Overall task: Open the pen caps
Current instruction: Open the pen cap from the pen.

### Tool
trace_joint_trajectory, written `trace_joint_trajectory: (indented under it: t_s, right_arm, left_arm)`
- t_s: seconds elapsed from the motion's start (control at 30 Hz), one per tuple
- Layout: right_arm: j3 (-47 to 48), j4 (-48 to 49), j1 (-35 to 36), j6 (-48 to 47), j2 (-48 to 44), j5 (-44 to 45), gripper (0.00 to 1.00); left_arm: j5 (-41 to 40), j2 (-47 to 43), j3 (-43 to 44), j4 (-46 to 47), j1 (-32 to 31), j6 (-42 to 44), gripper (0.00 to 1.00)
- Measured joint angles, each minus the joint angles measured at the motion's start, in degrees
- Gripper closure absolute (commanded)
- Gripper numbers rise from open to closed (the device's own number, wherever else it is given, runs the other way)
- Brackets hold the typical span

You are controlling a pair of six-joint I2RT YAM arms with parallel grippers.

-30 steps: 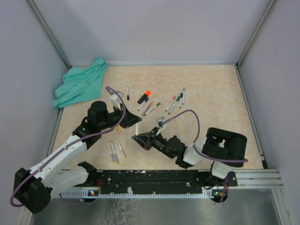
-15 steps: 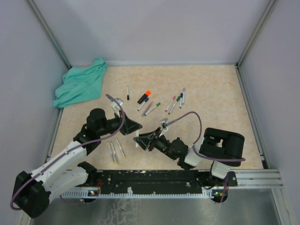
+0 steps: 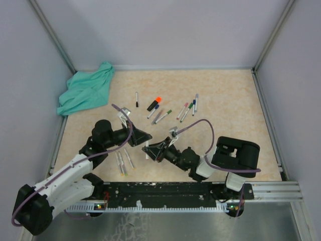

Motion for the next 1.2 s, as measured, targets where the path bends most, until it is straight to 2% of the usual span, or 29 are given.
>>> trace_joint_trajectory:
  t_s: [0.13,0.33,0.63,0.9,1.2]
  right_arm:
    - [0.4,-0.7,0.0,0.0,0.0,-0.2,0.81]
    - [0.7,-1.1,-0.3,0.3,0.1,-0.4,1.00]
    - [3.1,-2.3,-1.6,1.2,1.2,-0.3,1.00]
    - [8.3,-3.1,-3.4,1.8,3.5,1.4,1.00]
    - [10.7,-5.5,-3.6,3.1,4.0,1.2,1.00]
  left_arm:
    - [0.0,0.0,-0.2,0.5,0.0,-0.1,1.00]
    - [-1.4,-0.1,-0.3,0.6,0.0,-0.1,1.00]
    - [-7.0,1.8,3.9,-5.2,1.8,0.0,1.00]
    - [2.2,7.3,10.0,-9.6,12.9,-3.0,1.00]
    - [4.5,8.3,12.7,-14.6,16.4,-2.8,1.00]
